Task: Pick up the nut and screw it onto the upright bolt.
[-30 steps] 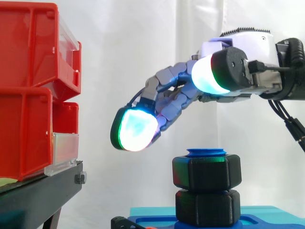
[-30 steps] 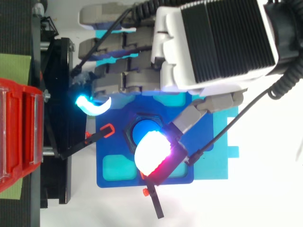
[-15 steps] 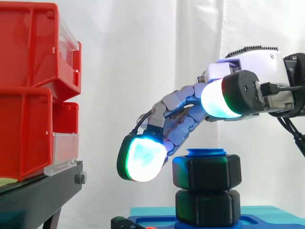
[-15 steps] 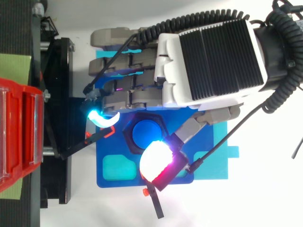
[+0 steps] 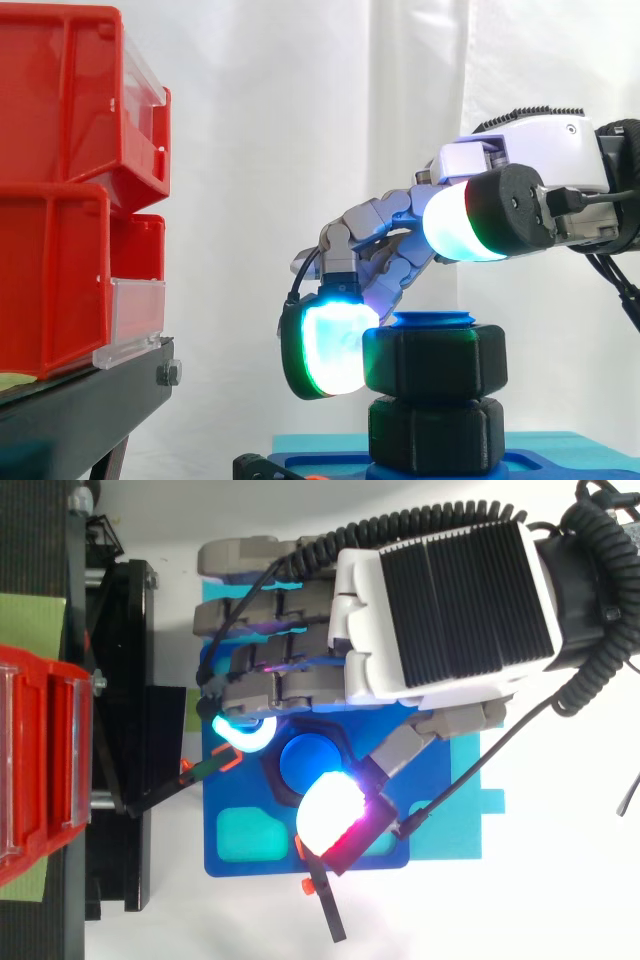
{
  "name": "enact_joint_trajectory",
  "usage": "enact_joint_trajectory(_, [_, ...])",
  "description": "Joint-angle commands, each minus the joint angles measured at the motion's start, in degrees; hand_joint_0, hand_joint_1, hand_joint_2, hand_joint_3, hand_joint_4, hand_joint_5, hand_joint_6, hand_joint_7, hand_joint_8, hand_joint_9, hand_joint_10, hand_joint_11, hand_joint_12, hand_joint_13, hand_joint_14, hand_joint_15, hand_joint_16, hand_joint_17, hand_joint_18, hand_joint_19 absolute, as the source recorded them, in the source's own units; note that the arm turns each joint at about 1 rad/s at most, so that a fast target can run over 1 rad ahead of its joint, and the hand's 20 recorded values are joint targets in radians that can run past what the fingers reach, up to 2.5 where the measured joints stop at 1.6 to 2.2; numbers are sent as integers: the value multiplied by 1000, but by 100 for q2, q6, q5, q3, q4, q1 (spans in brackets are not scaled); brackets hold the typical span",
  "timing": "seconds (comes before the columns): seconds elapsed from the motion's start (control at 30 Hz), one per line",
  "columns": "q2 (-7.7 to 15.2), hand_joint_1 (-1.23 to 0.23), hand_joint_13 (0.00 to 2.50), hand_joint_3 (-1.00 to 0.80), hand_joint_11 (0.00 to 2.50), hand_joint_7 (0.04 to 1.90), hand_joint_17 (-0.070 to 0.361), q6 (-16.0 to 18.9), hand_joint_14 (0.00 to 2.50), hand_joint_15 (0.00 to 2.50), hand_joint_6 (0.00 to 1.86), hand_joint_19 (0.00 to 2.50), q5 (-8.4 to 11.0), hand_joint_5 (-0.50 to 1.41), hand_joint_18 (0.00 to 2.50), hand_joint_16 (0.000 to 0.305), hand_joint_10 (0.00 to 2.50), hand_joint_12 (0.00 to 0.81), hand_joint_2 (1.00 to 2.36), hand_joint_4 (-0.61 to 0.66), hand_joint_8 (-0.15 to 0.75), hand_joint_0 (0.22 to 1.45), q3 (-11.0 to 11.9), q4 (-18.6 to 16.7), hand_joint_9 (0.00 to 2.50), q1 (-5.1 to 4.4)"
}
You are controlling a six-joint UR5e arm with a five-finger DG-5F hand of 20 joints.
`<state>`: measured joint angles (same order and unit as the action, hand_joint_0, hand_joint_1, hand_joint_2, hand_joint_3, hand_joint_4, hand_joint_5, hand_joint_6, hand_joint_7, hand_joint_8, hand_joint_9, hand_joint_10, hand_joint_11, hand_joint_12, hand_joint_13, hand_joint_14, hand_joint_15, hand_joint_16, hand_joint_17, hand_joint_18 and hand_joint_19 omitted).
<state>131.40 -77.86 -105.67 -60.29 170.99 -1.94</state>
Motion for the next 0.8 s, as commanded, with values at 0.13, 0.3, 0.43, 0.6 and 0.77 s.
enact_joint_trajectory(0.13, [0,-128,426,-500,0,1361,73,-1,0,0,503,0,-6,-14,0,32,0,305,1000,212,253,521,0,4,745,18])
enact_joint_trajectory(0.3, [0,-139,463,-500,0,1453,71,-1,0,0,501,0,-6,11,51,32,0,295,1000,195,255,525,0,-5,806,27])
enact_joint_trajectory(0.43, [0,-148,493,-500,0,1472,69,-1,0,0,508,0,-24,25,77,31,0,287,1000,190,260,527,0,-22,854,35])
enact_joint_trajectory(0.6, [-9,-160,539,-500,0,1338,64,-1,0,0,575,0,-24,33,138,28,0,272,1000,155,259,531,0,-13,918,53])
enact_joint_trajectory(0.77, [-9,-166,573,-500,0,1299,58,-1,0,0,595,0,-33,38,171,26,0,263,1000,146,258,533,52,4,967,71])
